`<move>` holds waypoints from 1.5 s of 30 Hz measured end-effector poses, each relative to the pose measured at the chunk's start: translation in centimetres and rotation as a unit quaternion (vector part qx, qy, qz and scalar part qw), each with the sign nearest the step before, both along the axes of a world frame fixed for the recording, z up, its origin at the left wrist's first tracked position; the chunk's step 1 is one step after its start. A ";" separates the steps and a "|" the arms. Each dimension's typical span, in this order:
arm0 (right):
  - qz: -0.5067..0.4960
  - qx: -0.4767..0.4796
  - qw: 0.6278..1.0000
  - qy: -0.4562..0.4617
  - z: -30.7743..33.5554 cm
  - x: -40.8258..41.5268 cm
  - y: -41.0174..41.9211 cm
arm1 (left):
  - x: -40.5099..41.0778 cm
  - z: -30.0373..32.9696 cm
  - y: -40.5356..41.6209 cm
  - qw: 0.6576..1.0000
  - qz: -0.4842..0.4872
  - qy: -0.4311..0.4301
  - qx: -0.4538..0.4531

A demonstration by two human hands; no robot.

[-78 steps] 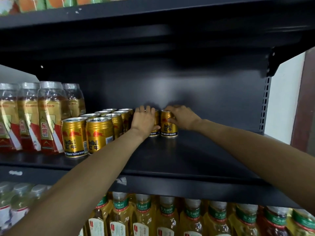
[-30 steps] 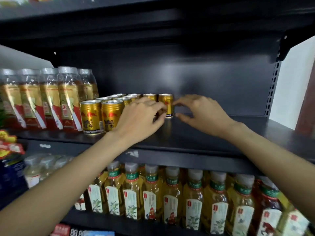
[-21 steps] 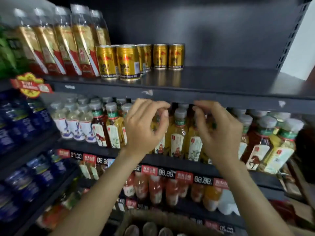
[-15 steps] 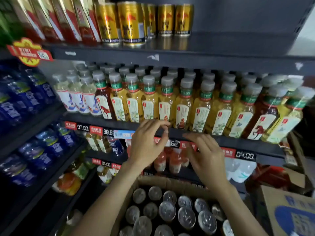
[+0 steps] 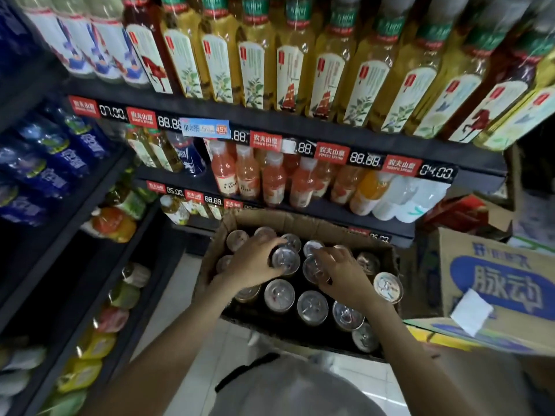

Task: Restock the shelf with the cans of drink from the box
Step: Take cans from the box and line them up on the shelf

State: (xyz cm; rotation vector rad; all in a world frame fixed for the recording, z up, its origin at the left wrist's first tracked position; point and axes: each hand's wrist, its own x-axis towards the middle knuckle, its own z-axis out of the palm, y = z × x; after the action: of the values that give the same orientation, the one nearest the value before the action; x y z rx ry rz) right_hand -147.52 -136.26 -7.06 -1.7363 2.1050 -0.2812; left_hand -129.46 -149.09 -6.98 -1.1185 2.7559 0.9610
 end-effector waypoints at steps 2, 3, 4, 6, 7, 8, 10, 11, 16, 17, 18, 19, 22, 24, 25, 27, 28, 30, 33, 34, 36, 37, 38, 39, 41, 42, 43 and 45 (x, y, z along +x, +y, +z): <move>0.011 0.009 1.000 0.011 0.0 -0.2 0.1 | -0.4 -0.7 0.8 0.999 -0.015 -0.027 0.034; 0.028 0.005 0.999 0.029 0.0 -0.4 -0.1 | -0.7 -1.0 1.0 0.998 -0.010 -0.034 0.048; 0.054 0.013 0.997 0.055 0.1 -0.6 -0.2 | -1.0 -1.1 1.2 0.998 -0.005 -0.046 0.053; 0.097 0.043 0.990 0.098 0.3 -0.7 -0.6 | -1.9 -1.4 1.7 0.997 0.002 -0.077 0.033; 0.106 0.056 0.986 0.114 0.4 -0.6 -0.9 | -2.4 -1.5 1.9 0.996 0.011 -0.087 0.019; 0.112 0.060 0.984 0.129 0.5 -0.5 -1.1 | -2.8 -1.5 2.1 0.996 0.025 -0.089 0.008; 0.118 0.053 0.981 0.143 0.3 -0.5 -1.5 | -3.2 -1.7 2.1 0.995 0.058 -0.076 0.009; 0.117 0.051 0.982 0.142 0.4 -0.6 -1.5 | -3.2 -1.7 1.9 0.995 0.075 -0.063 0.022; 0.014 -0.026 1.000 -0.006 3.1 -2.0 -1.2 | -1.6 1.9 0.1 0.986 0.144 0.064 0.060; -0.013 -0.054 0.996 -0.064 4.1 -2.3 -1.2 | -1.2 3.4 -0.3 0.980 0.147 0.107 0.076; -0.045 -0.074 0.988 -0.129 5.2 -2.6 -1.2 | -0.9 5.0 -0.7 0.971 0.150 0.152 0.106; -0.076 -0.088 0.973 -0.198 6.6 -2.7 -1.4 | -0.6 6.7 -1.0 0.957 0.151 0.202 0.142; -0.166 -0.126 0.889 -0.408 10.3 -2.7 -1.9 | -0.7 11.1 -1.8 0.905 0.170 0.326 0.213; -0.211 -0.137 0.833 -0.492 12.2 -2.6 -2.4 | -1.4 13.3 -2.2 0.877 0.197 0.366 0.240; -0.227 -0.140 0.818 -0.510 13.0 -2.6 -2.6 | -1.7 14.3 -2.4 0.868 0.210 0.375 0.246; -0.236 -0.152 0.795 -0.538 14.6 -2.8 -3.1 | -2.2 16.3 -2.8 0.862 0.220 0.388 0.242; -0.231 -0.160 0.787 -0.550 15.5 -2.9 -3.3 | -2.4 17.3 -3.0 0.865 0.217 0.390 0.229; -0.214 -0.166 0.787 -0.555 17.6 -3.2 -3.7 | -2.9 19.4 -3.3 0.877 0.207 0.391 0.187; -0.176 -0.189 0.813 -0.522 22.0 -3.8 -4.1 | -3.9 23.3 -3.5 0.900 0.162 0.397 0.079; -0.158 -0.203 0.823 -0.506 23.5 -4.1 -4.4 | -4.2 24.8 -3.6 0.905 0.147 0.399 0.032; -0.126 -0.239 0.838 -0.475 26.9 -4.5 -4.9 | -4.8 27.8 -3.9 0.902 0.136 0.406 -0.048; -0.111 -0.259 0.842 -0.460 28.7 -4.6 -5.2 | -5.1 29.2 -4.2 0.897 0.135 0.414 -0.081; -0.097 -0.280 0.846 -0.444 30.2 -4.9 -5.6 | -5.4 30.7 -4.4 0.889 0.136 0.423 -0.111; -0.084 -0.299 0.848 -0.430 31.9 -5.1 -5.9 | -5.7 32.2 -4.5 0.881 0.135 0.430 -0.142; -0.061 -0.328 0.852 -0.404 34.9 -5.5 -6.7 | -6.2 34.9 -4.8 0.865 0.135 0.442 -0.196; -0.051 -0.340 0.854 -0.391 36.2 -5.8 -7.2 | -6.5 36.2 -5.0 0.856 0.136 0.449 -0.216; -0.043 -0.353 0.854 -0.380 37.5 -5.9 -7.5 | -6.9 37.4 -5.3 0.849 0.138 0.453 -0.234; -0.036 -0.380 0.850 -0.364 39.9 -6.3 -8.6 | -7.7 39.7 -6.2 0.842 0.142 0.451 -0.259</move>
State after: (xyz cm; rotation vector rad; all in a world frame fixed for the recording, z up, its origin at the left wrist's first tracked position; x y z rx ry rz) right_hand -153.81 -144.87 32.82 -1.5041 1.5395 -1.6869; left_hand -137.14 -155.24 32.72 -1.4521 3.8781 0.9678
